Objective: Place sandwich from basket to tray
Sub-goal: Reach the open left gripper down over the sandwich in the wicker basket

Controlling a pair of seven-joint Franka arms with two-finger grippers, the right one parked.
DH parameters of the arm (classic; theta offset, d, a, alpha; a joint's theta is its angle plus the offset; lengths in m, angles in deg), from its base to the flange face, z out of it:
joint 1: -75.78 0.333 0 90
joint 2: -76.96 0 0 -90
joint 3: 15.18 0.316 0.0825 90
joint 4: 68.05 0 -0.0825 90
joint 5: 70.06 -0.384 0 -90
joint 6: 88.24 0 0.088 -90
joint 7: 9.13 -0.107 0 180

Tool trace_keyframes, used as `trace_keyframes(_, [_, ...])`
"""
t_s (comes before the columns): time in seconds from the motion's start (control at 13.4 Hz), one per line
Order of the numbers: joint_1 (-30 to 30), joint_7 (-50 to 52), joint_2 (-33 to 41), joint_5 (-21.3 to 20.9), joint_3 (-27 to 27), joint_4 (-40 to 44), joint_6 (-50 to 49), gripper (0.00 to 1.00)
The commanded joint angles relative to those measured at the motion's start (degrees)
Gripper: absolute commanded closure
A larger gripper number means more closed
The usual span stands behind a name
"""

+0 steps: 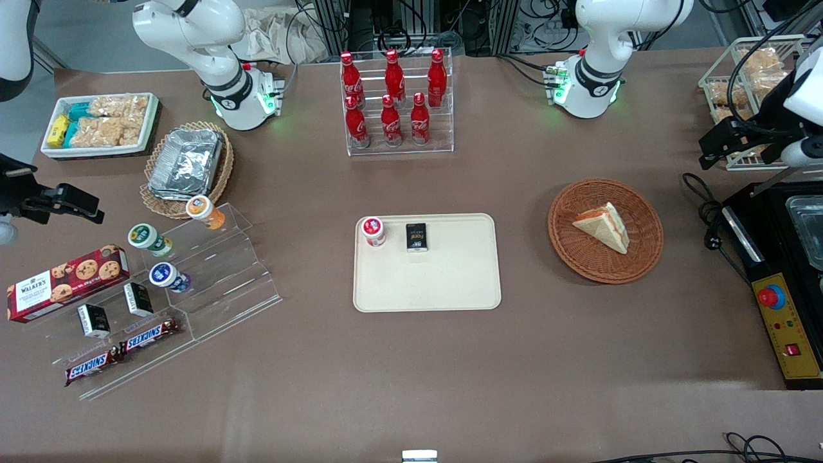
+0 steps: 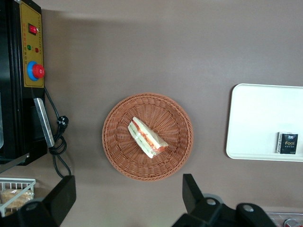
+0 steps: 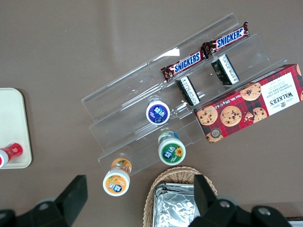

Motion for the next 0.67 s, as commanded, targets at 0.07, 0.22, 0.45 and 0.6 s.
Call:
trace_keyframes(0.07, [0.57,0.54,-1.91,0.49,-0.31,2.43,-1.66,0.00])
trace_keyframes(0.22, [0.39,2.54,-2.52,-0.48,-0.39,1.73,-1.75,0.00])
trace_keyframes(0.45, [0.48,17.03,-3.14,0.49,-0.48,-1.94,1.48,0.00])
trace_keyframes(0.6, [0.39,26.59,-1.31,0.31,-0.57,-9.05,7.71,0.00])
